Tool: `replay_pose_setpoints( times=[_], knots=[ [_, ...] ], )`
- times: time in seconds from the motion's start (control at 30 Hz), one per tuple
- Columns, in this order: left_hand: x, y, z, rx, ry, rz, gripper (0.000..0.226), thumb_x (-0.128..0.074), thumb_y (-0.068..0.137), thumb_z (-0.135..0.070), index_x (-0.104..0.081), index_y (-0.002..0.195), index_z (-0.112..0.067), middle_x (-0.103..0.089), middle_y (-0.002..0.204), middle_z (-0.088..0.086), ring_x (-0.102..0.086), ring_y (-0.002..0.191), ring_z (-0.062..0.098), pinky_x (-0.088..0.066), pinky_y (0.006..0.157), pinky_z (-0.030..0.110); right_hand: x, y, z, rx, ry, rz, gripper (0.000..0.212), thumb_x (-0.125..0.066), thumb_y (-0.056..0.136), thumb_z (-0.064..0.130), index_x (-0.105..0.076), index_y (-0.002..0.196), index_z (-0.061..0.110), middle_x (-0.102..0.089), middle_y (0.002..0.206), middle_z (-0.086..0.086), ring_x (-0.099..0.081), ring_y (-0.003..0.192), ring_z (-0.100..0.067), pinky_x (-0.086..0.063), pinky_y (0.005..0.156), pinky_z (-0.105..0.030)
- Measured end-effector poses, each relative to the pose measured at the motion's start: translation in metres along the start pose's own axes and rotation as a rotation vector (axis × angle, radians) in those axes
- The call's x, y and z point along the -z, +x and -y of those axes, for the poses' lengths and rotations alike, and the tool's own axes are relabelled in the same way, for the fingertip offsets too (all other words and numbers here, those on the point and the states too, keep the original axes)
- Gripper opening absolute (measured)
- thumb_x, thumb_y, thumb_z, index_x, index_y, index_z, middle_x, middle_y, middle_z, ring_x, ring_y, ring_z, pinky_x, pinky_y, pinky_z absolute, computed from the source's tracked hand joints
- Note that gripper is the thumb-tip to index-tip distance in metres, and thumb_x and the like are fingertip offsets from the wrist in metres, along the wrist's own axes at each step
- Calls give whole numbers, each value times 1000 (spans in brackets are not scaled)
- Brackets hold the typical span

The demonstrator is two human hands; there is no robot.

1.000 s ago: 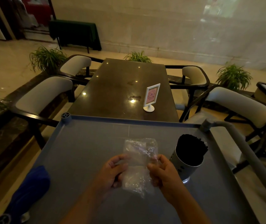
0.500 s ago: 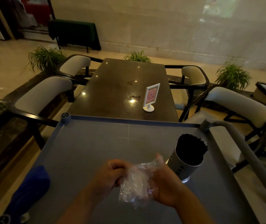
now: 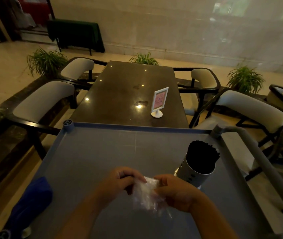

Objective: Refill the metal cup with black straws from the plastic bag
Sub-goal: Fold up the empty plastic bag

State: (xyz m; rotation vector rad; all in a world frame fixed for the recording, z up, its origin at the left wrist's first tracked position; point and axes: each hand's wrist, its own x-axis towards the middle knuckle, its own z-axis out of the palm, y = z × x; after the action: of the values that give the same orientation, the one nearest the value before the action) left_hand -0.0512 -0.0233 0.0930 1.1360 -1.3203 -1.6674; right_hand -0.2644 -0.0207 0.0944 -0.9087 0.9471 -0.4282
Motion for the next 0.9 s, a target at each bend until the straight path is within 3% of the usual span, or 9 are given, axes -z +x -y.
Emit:
replay_pose_setpoints(
  times=[0.1, 0.2, 0.33, 0.43, 0.53, 0.63, 0.73, 0.9],
  knots=[
    [8, 1, 3, 60, -212, 107, 25, -56, 78, -19, -73, 89, -6, -70, 88, 8, -65, 79, 22, -56, 64, 36, 6, 0, 3, 22, -143, -94, 38, -70, 70, -1, -60, 106, -10, -61, 83, -17, -62, 66, -22, -55, 57, -31],
    [4, 3, 8, 153, -268, 93, 37, -68, 79, -37, -55, 99, -9, -63, 93, 7, -66, 80, 25, -57, 62, 42, 8, 0, 6, 85, -247, -149, 21, -67, 76, -5, -67, 87, 14, -65, 77, -8, -64, 64, -20, -54, 57, -30],
    [-3, 1, 13, 240, -110, 93, 57, -81, 70, -36, -59, 118, -15, -70, 107, 10, -72, 89, 21, -58, 74, 41, 3, 4, 9, 141, -342, -202, 27, -64, 77, -11, -62, 78, 16, -59, 66, -2, -61, 55, -10, -50, 50, -25],
    [1, -1, 10, 239, -25, 188, 45, -78, 76, -31, -69, 118, -21, -73, 115, 15, -69, 97, 21, -58, 82, 39, 2, 6, 8, 168, -408, -285, 24, -63, 77, -11, -62, 79, 13, -60, 68, -5, -62, 57, -11, -51, 52, -24],
    [3, 0, 10, 235, 13, 148, 45, -78, 74, -29, -69, 117, -19, -72, 118, 16, -69, 106, 26, -54, 95, 46, 2, 10, 4, 187, -420, -369, 20, -63, 78, -10, -61, 80, 10, -60, 70, -9, -61, 55, -14, -51, 50, -27],
    [2, 3, 12, 214, 43, 124, 38, -74, 76, -7, -68, 114, -6, -75, 103, 16, -70, 91, 22, -56, 83, 39, 3, 13, 1, 186, -369, -413, 14, -68, 80, -4, -62, 88, 6, -64, 79, -12, -67, 62, -17, -55, 53, -27],
    [5, 7, 17, 214, 76, 26, 27, -66, 82, 13, -61, 108, 13, -67, 90, 19, -67, 73, 20, -59, 68, 34, 4, 16, -2, 165, -245, -479, 19, -75, 81, 11, -61, 94, 9, -69, 87, -13, -72, 74, -25, -60, 61, -35],
    [9, 16, 22, 179, 40, -41, 15, -63, 81, 19, -60, 92, 10, -61, 78, 18, -65, 62, 19, -57, 59, 30, 0, 18, -11, 89, -85, -391, 42, -80, 73, 25, -63, 111, 16, -71, 95, -9, -69, 82, -21, -56, 69, -34]
  ],
)
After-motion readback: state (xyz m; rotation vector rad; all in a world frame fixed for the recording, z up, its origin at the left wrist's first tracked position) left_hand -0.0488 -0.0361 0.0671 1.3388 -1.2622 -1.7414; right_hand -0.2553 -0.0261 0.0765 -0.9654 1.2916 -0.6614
